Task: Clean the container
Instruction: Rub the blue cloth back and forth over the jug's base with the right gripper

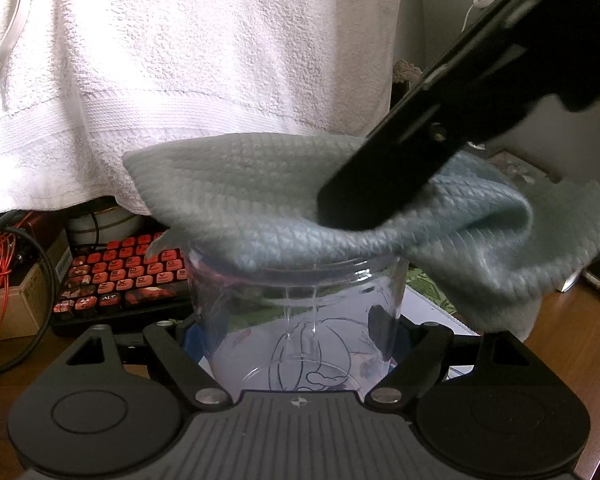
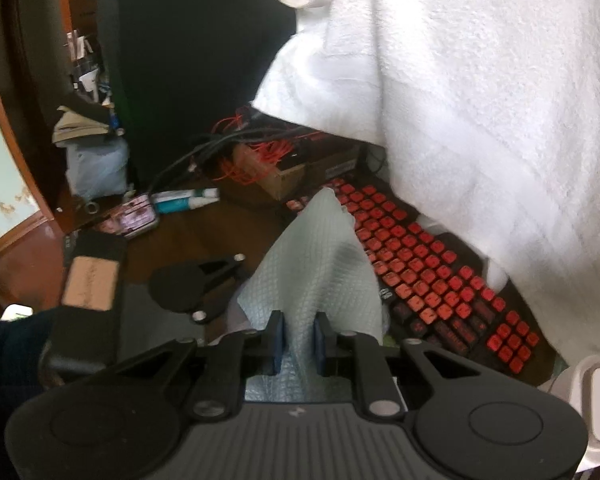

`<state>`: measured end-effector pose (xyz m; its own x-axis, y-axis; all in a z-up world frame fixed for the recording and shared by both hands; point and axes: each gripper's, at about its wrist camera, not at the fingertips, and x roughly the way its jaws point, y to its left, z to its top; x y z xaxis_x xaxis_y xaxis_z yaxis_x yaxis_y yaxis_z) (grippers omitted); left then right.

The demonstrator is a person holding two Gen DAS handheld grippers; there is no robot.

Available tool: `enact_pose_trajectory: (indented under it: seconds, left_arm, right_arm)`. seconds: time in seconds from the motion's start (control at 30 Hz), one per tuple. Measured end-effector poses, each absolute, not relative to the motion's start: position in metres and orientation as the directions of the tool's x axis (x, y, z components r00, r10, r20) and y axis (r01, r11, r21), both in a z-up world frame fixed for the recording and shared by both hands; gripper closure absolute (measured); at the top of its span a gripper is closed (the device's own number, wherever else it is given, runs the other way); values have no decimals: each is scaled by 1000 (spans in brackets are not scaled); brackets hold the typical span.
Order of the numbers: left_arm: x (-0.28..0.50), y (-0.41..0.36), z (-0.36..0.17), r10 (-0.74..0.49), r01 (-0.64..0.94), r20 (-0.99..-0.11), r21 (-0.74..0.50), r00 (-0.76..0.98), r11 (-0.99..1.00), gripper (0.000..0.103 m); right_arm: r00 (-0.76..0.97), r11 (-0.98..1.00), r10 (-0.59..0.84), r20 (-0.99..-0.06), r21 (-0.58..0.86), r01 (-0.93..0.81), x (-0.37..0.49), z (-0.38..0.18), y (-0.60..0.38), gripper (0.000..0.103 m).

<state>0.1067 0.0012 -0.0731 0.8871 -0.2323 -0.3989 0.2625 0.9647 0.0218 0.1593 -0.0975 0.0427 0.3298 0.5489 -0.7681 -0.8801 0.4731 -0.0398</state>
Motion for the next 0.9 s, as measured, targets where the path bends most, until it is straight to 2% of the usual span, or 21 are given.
enact_pose_trajectory:
  seconds: [0.3,0.9]
  left_arm:
    - [107,4,-73,-229,254,-397,12,889,967,20]
    - [108,3,-75,-225,255,-401,22,888,967,20]
  right_arm:
    - [278,428,593,-756,4,-904,155,44,-87,89]
    - [289,410,593,-752,-28,-912,183,41,-74,88]
